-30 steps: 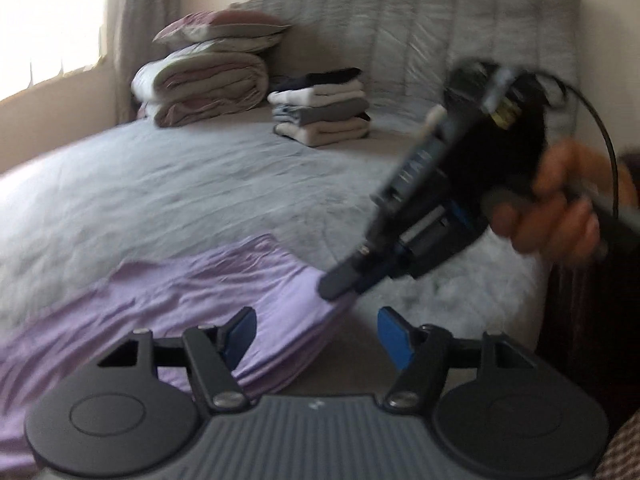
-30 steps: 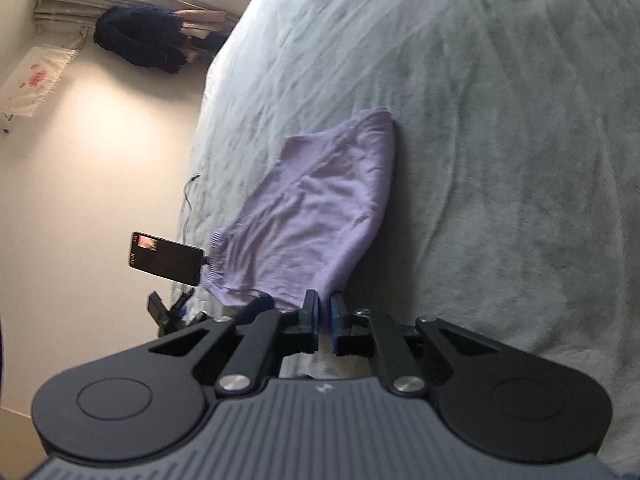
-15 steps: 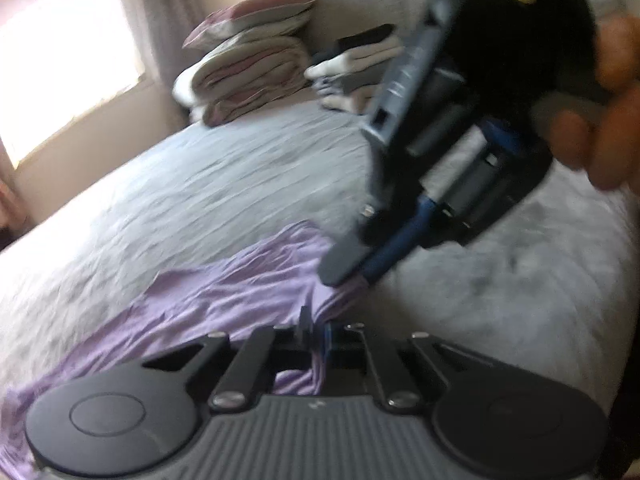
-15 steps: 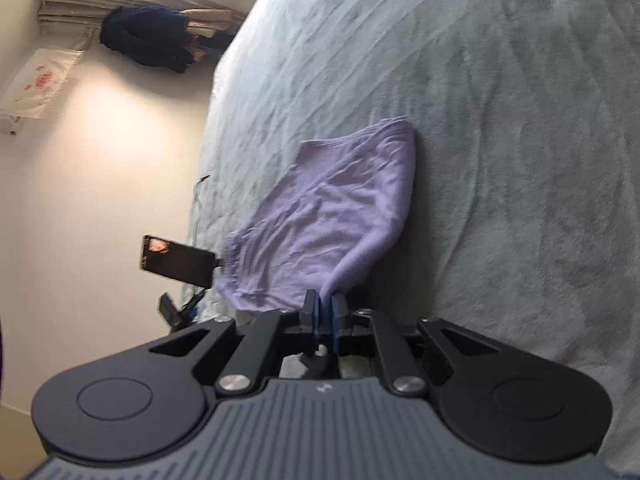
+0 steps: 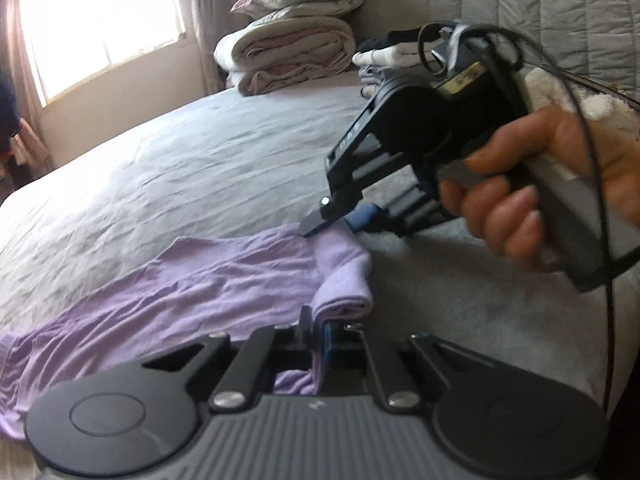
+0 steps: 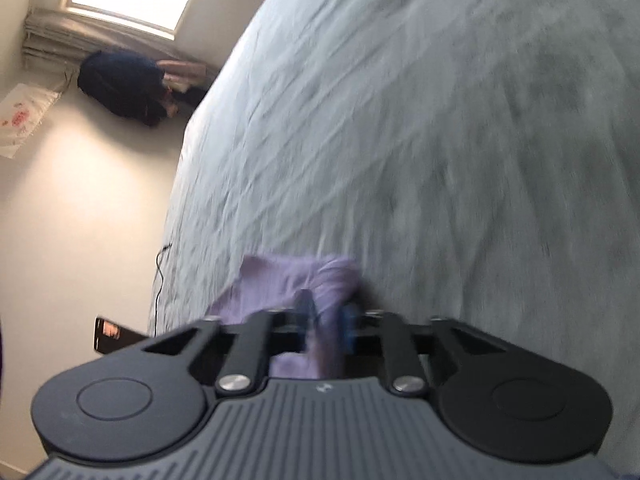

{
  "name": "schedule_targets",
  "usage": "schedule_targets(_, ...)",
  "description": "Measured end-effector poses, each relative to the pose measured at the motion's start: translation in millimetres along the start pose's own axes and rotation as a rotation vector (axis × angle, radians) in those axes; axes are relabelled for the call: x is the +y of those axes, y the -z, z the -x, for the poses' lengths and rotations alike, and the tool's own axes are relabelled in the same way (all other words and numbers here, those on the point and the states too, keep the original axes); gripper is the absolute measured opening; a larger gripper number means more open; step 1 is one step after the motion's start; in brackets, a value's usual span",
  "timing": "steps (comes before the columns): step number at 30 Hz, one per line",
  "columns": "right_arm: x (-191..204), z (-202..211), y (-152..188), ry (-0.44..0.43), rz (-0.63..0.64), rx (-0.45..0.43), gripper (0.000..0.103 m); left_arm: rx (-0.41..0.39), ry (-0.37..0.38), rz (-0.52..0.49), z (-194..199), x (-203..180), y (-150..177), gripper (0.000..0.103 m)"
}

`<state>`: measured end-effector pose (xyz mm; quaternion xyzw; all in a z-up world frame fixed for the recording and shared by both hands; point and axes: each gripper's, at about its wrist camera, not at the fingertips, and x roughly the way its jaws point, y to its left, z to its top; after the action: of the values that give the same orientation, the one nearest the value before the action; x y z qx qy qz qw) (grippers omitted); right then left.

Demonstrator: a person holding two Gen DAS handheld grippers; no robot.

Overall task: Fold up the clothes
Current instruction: 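Grasp the folded edge with the left gripper while the right gripper grasps the garment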

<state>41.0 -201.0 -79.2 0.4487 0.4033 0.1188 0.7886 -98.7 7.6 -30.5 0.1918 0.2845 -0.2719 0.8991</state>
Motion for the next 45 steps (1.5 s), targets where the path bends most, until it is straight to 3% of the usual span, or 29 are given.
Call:
schedule_targets(7, 10.4, 15.6, 3.0, 0.046, 0.053, -0.074, 0.007, -0.004, -0.044, 0.127, 3.6, -27.0, -8.9, 0.003)
schedule_targets(14, -4.6, 46.0, 1.2, 0.073, 0.017, -0.122, 0.007, -0.051, -0.003, 0.217, 16.2, -54.0, -20.3, 0.003)
schedule_targets(20, -13.4, 63.8, 4.7, 0.075, -0.017, -0.142, 0.007, -0.082, 0.032, 0.376, 18.4, -58.5, -18.6, 0.003)
schedule_targets(36, 47.2, 42.1, 9.6, 0.155, 0.118, -0.159, 0.007, -0.219, 0.133, 0.757, 25.3, 20.5, 23.9, 0.003)
schedule_targets(45, 100.3, -21.7, 25.8, 0.186, 0.24, -0.111, 0.008, -0.249, 0.119, 0.975, 29.4, 95.4, 57.3, 0.003)
